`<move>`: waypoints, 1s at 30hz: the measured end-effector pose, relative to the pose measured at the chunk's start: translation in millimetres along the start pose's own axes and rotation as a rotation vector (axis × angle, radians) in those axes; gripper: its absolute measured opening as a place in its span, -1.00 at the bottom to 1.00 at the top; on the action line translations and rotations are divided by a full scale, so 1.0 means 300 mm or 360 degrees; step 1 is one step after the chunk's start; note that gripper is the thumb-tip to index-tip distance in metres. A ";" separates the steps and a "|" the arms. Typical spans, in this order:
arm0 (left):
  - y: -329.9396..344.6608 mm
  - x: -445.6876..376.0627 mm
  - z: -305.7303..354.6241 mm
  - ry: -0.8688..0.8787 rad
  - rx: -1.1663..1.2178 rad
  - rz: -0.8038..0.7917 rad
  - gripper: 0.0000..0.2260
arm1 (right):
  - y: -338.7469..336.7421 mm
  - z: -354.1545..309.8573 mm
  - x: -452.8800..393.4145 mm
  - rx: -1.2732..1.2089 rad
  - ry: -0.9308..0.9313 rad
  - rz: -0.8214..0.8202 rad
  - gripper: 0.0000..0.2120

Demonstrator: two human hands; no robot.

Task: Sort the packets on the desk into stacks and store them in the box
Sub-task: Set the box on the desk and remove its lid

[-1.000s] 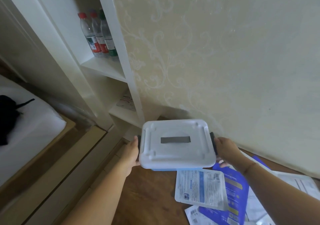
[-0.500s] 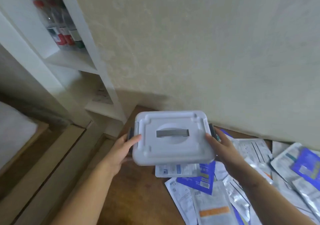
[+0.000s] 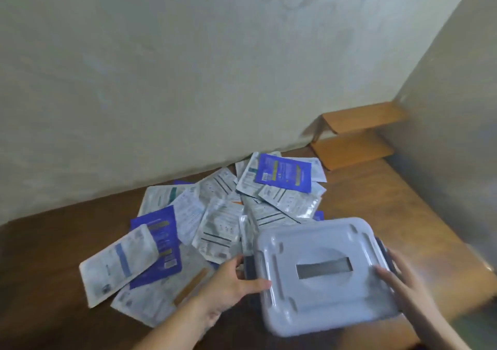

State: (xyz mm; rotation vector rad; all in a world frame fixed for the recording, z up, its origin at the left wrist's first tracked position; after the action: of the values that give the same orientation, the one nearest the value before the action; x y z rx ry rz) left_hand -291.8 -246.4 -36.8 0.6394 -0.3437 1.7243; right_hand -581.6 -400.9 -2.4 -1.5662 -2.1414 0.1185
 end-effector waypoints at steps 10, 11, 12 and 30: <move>0.264 -0.095 -0.063 -0.0118 -0.0209 -0.0184 -0.13 | -0.258 0.229 -0.065 0.0076 0.0164 -0.0055 -0.72; 0.259 -0.093 -0.051 -0.0120 -0.0264 -0.0153 -0.08 | -0.264 0.234 -0.066 0.0110 0.0150 -0.0033 -0.68; 0.251 -0.090 -0.034 -0.0083 -0.0360 -0.0082 -0.06 | -0.275 0.234 -0.068 0.0246 0.0066 0.0079 -0.63; 0.363 -0.024 0.389 0.0566 -0.0779 0.0713 -0.63 | -0.445 -0.057 -0.079 0.0378 -0.0459 0.0454 -0.73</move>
State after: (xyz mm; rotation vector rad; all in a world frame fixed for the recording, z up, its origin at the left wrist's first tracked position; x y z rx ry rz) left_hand -368.4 -343.2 64.7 -0.1148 -0.6631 2.0289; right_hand -685.7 -471.7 50.7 -1.7848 -2.0010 0.7053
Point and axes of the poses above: each hand's wrist, its own x-axis away from the middle knuckle, its own y-axis out of the palm, z = x × y, the point moved 3 cm from there along -x, towards the middle knuckle, and after that the axes turned 1 degree about -x, right-handed, at the moved point
